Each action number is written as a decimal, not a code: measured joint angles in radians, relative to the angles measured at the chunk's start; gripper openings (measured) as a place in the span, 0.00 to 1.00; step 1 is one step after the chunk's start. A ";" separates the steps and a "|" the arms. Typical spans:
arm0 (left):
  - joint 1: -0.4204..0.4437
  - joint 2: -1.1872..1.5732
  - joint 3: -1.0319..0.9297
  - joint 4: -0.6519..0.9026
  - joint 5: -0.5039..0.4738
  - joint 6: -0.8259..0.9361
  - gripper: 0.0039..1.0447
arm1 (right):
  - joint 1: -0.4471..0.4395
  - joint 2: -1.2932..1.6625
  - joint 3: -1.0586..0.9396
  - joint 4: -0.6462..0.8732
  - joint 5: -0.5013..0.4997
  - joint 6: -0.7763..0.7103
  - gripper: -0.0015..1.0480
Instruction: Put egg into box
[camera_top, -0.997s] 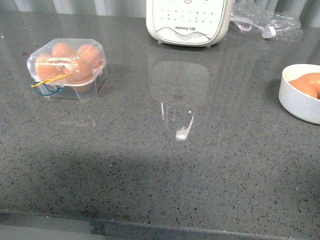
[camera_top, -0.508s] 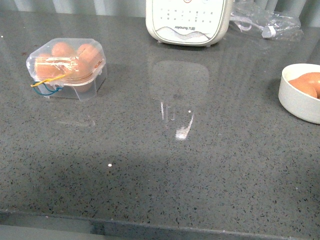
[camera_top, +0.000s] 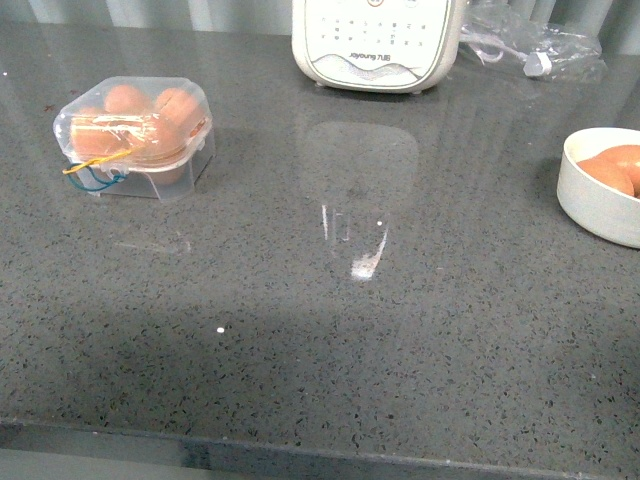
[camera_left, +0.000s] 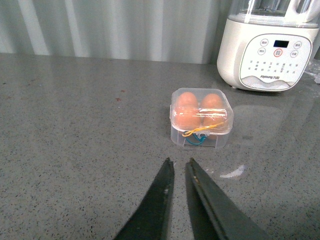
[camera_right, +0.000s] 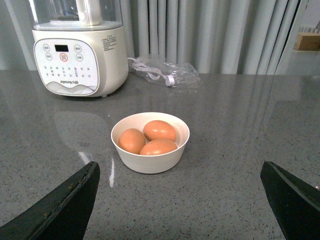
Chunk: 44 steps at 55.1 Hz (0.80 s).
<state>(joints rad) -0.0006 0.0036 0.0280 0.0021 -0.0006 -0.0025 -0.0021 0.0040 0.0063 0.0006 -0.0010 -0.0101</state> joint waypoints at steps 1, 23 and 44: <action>0.000 0.000 0.000 0.000 0.000 0.000 0.18 | 0.000 0.000 0.000 0.000 0.000 0.000 0.93; 0.000 0.000 0.000 0.000 0.000 0.000 0.88 | 0.000 0.000 0.000 0.000 0.000 0.000 0.93; 0.000 0.000 0.000 0.000 0.000 0.000 0.94 | 0.000 0.000 0.000 0.000 0.000 0.000 0.93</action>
<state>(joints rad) -0.0006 0.0036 0.0280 0.0017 -0.0006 -0.0021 -0.0021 0.0040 0.0063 0.0002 -0.0010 -0.0097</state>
